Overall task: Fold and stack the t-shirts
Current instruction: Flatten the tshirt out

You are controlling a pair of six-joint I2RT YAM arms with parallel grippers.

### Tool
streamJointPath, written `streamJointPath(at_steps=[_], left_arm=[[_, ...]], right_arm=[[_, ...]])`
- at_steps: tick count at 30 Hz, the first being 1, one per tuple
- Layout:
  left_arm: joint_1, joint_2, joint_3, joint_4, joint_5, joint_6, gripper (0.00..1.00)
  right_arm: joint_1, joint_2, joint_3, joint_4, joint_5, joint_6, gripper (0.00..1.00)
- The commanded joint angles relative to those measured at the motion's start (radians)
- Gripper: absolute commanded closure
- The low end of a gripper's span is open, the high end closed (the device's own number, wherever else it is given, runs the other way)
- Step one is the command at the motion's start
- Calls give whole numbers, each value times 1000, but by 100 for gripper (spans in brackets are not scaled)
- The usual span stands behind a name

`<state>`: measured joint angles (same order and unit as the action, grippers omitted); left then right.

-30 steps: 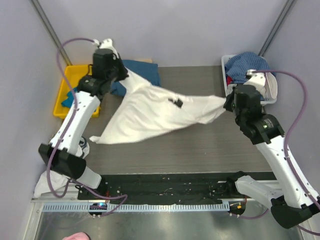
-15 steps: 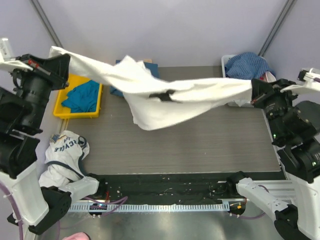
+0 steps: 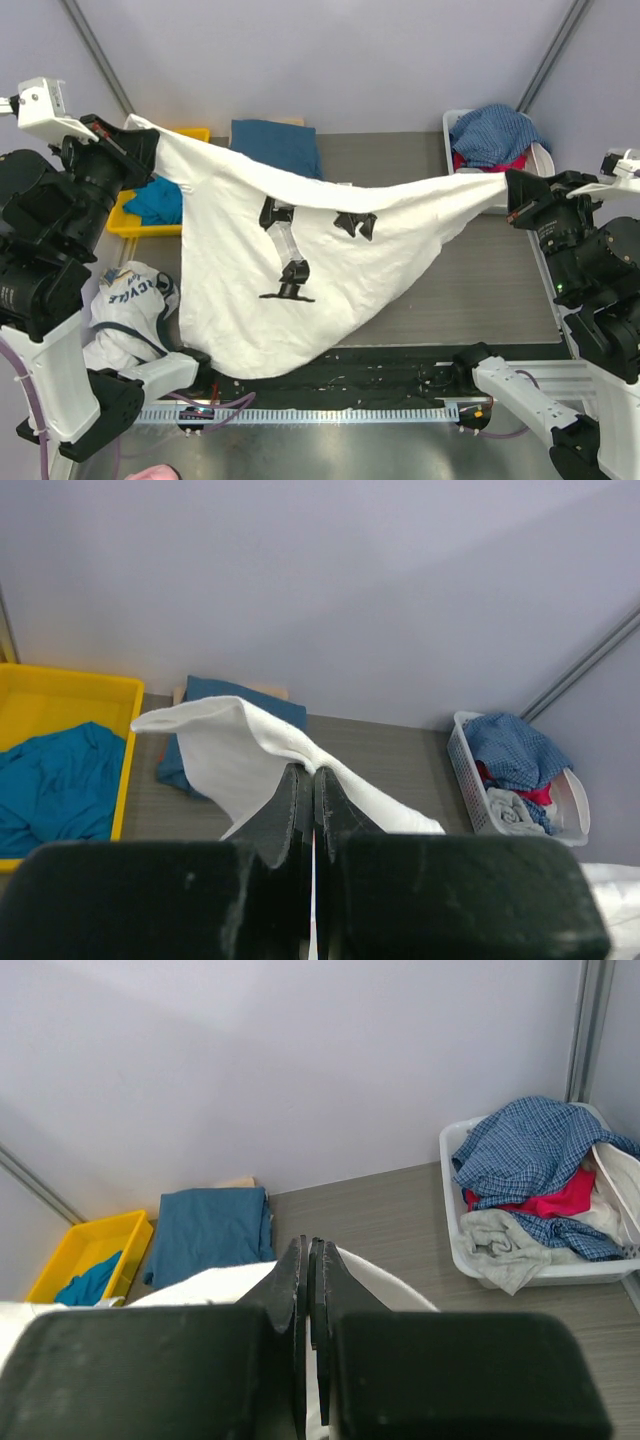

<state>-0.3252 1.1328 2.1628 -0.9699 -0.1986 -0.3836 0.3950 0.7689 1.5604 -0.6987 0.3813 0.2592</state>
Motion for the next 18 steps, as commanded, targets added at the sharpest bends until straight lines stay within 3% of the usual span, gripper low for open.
streamJointPath(at_steps=[1,11,18], left_arm=[[5,-33,75,31,-57,31,100],[5,-94,75,100,-101,26,100],[5,-180,7,227,-137,29,100]], right_arm=[[-5,-25,16,13,-36,-25,99],[-5,-91,18,13,-229,-51,99],[-4,-109,32,48,-203,-67,99]])
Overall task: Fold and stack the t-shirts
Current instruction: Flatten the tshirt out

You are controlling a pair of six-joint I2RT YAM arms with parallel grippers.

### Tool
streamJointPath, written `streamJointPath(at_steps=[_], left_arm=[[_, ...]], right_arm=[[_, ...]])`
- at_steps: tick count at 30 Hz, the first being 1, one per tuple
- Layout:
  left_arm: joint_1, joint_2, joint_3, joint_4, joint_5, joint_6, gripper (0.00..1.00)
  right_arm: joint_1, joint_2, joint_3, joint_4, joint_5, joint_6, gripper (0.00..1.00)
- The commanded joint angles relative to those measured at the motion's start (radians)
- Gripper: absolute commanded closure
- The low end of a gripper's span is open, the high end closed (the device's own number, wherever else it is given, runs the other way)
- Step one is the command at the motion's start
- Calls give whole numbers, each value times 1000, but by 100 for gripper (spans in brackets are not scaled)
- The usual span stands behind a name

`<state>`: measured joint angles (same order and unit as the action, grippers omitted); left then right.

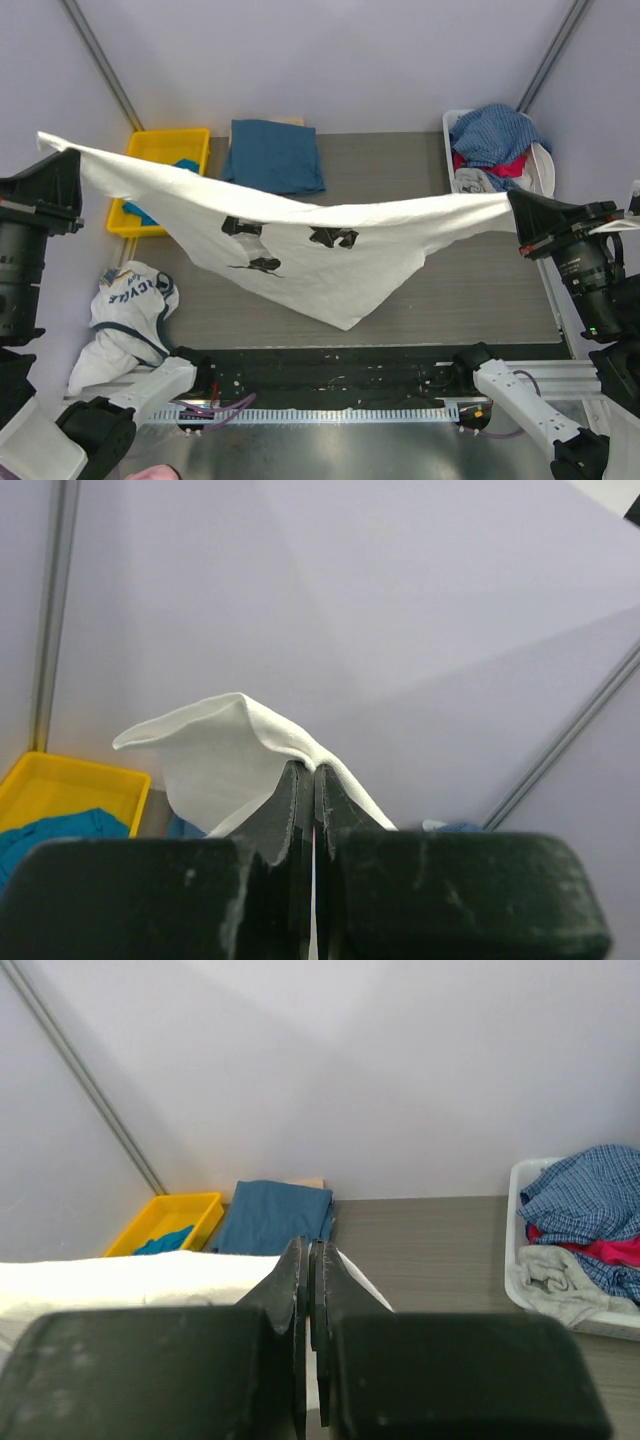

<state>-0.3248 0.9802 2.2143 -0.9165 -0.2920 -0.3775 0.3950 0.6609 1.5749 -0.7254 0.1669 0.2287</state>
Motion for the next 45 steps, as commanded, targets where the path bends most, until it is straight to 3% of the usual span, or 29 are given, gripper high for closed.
streamJointPath(at_steps=[1,9,14,17,23,36,40,45], left_arm=[[4,-23,-63,194,-59,43,100],[4,195,-220,460,-116,126,100],[9,376,-171,530,-107,144,100],[9,408,-137,507,-69,132,100],[9,332,-108,415,-32,106,100],[10,-47,-53,145,-47,51,100],[9,-72,-61,146,-68,52,100],[9,-25,-195,249,-72,69,100]], right_arm=[[-5,5,-4,86,54,-48,99],[-4,153,-214,300,246,-42,99],[-4,209,-270,395,227,-20,99],[-5,221,-254,397,232,-34,99],[-5,186,-156,328,195,-37,99],[-4,13,25,95,16,0,99],[-7,-9,30,34,-14,23,99],[-7,-30,-74,43,16,60,99]])
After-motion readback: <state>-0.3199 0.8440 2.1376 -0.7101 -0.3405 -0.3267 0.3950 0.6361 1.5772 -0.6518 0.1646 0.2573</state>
